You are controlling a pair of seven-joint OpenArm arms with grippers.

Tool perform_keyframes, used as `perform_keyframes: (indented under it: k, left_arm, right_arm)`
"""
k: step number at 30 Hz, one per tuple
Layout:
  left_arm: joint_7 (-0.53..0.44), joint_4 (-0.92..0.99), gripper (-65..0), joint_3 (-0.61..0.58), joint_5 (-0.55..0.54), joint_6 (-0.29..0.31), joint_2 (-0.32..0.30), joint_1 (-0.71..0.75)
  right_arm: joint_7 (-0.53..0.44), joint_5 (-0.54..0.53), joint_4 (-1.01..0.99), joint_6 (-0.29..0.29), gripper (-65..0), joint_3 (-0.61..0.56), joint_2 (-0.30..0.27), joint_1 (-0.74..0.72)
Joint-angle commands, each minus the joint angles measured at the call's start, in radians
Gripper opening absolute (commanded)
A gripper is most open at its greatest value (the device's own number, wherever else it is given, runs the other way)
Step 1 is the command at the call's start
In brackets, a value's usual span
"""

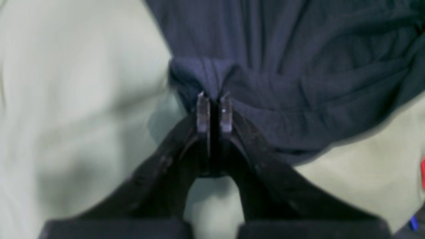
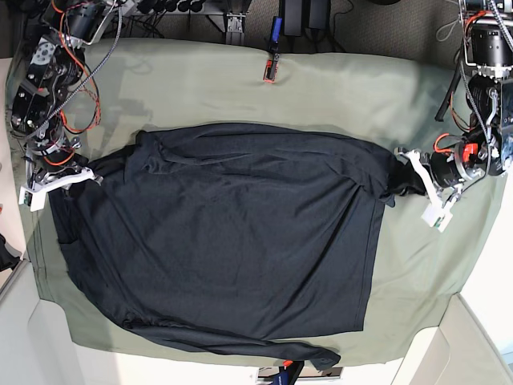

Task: Fold the T-shirt properly
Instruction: 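Drag the shirt toward the hem side and release both grippers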

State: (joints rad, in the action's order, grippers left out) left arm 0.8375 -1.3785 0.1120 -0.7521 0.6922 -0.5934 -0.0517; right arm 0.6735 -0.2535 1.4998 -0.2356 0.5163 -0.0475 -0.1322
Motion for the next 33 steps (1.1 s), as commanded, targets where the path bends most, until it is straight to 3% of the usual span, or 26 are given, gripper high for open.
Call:
perform_keyframes:
  k: [1, 11, 16, 22, 31, 33]
  left_arm:
    - [-0.018, 0.018, -65.0, -0.011, 0.005, 0.006, -0.022, -0.052]
    - [-0.019, 0.357, -65.0, -0.23, 0.09, 0.006, -0.022, -0.36]
    - [-0.019, 0.446, -65.0, -0.281, 0.092, 0.006, -0.021, -0.454]
    - [-0.026, 0.474, -65.0, -0.284, 0.092, 0.006, -0.021, -0.497]
    - [-0.155, 0.528, -65.0, -0.284, 0.144, 0.006, -0.019, -0.5]
    - [-0.161, 0.528, -65.0, -0.284, 0.144, 0.006, -0.019, -0.5]
  right_arm:
    - [-0.023, 0.001, -0.003, -0.002, -65.0, 0.002, -0.02, -0.036]
    - [-0.045, 0.011, -0.246, -0.034, -65.0, 0.002, -0.119, -0.219]
    - [-0.081, 0.012, -0.325, -0.035, -65.0, 0.002, -0.138, -0.241]
    - [-0.108, 0.014, -0.344, -0.035, -65.0, 0.001, -0.138, -0.241]
    - [-0.144, 0.049, -0.348, -0.036, -65.0, -0.002, -0.138, -0.242]
    - [-0.152, 0.056, -0.357, -0.059, -65.0, -0.002, -0.138, -0.242]
